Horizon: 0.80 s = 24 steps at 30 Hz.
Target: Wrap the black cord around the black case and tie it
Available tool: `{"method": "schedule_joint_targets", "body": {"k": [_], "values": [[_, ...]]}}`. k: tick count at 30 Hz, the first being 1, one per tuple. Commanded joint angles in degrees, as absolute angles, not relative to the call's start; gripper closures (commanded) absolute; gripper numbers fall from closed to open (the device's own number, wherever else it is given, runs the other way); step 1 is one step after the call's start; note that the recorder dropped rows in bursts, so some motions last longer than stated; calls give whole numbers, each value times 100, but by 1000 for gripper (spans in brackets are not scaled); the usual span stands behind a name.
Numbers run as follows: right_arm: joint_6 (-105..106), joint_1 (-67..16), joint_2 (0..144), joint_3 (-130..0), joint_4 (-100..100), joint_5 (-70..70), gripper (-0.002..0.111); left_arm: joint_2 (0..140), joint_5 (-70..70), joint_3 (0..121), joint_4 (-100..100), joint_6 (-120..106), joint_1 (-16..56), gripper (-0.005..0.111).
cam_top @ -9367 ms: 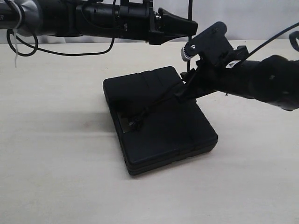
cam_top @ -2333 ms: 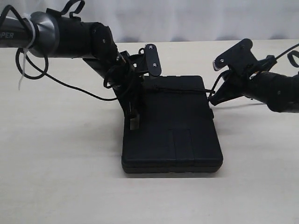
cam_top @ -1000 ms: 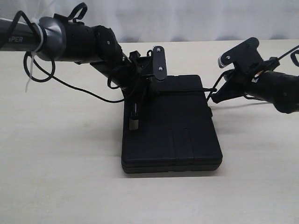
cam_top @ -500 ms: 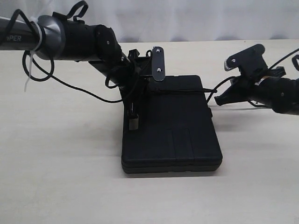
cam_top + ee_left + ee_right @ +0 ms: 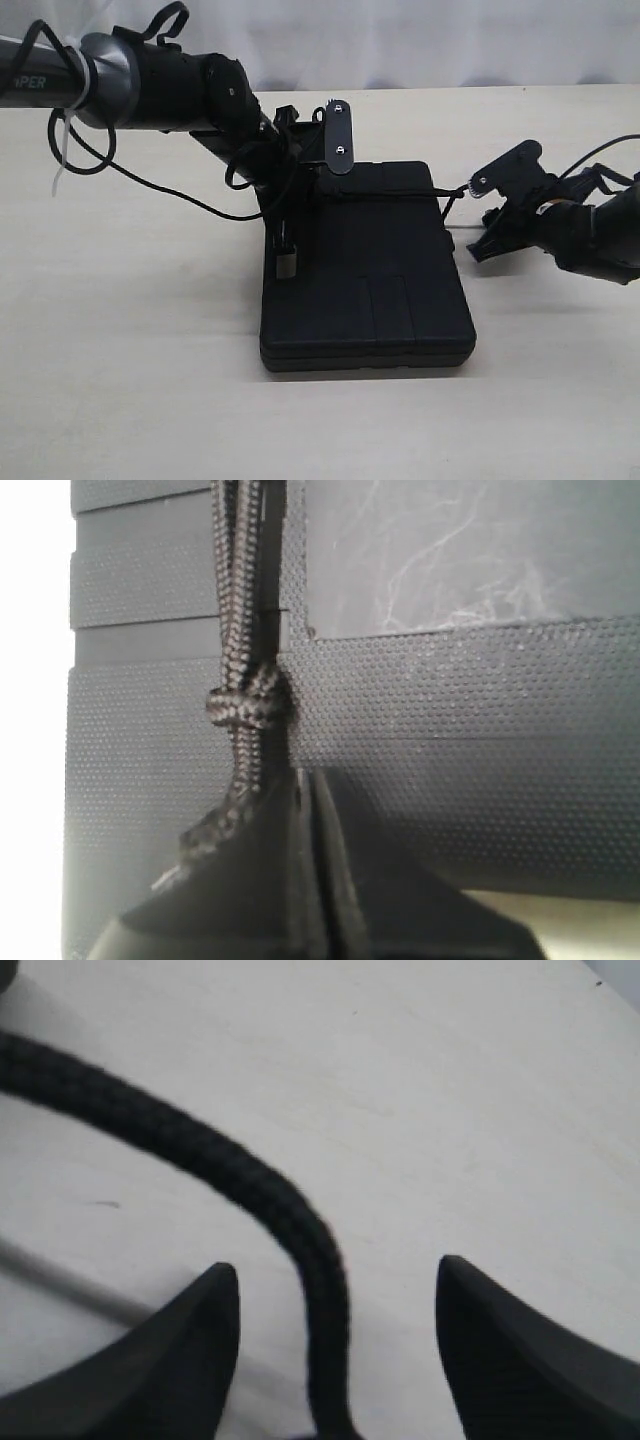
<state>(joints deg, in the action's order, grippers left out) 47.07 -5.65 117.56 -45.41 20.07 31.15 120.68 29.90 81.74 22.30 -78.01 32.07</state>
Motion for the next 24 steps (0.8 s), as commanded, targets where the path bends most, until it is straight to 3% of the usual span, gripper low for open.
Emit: {"method": "schedule_joint_targets", "body": {"k": [1,3,5,9,24], "values": [[4989,-549,11780,-4539,2521,3338,47,12224,3272,8075,2096,-7598,3200,105],[5004,-549,11780,-4539,2521,3289,47,12224,3246,8075,2167,-7598,3200,100],[5004,-549,11709,-4539,2521,3088,47,12224,3246,8075,2167,-7598,3200,84],[5004,-549,11298,-4539,2521,2410,47,12224,3246,8075,2167,-7598,3200,65],[4970,-549,9894,-4529,2521,473,47,12055,3810,8075,2174,-7598,3200,61]]}}
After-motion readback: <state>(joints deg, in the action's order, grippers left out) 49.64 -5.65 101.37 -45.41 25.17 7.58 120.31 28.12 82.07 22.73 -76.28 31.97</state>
